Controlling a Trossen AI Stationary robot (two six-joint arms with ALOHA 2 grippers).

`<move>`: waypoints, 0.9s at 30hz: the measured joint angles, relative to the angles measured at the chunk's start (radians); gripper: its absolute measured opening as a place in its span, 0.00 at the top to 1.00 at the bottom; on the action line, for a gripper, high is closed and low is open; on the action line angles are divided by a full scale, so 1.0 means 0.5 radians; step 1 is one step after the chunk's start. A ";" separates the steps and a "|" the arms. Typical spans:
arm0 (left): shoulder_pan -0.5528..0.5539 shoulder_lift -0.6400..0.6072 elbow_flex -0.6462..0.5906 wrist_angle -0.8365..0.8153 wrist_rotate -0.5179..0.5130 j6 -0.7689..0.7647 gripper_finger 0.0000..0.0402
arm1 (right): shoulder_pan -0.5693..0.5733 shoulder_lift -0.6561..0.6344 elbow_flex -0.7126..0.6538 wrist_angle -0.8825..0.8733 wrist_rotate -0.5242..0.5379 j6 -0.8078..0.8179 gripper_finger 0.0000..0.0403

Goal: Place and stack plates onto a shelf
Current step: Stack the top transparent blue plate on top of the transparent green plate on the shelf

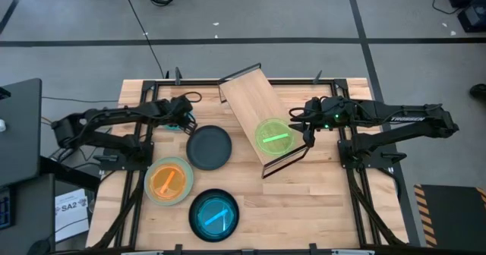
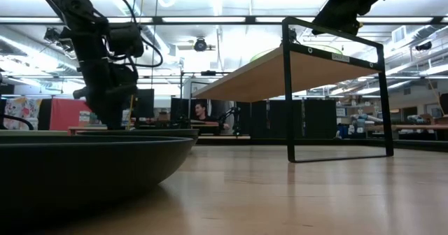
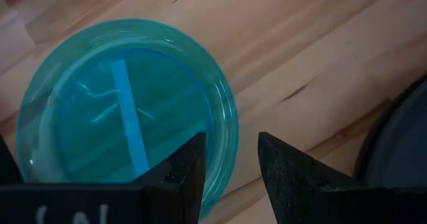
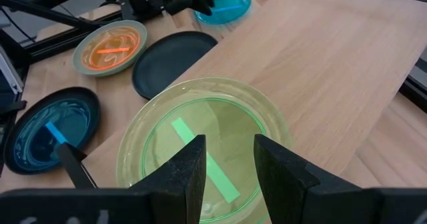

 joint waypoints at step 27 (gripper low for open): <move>0.000 0.465 0.000 0.331 -0.128 0.002 0.64 | 0.000 0.001 0.000 0.001 -0.002 0.000 0.67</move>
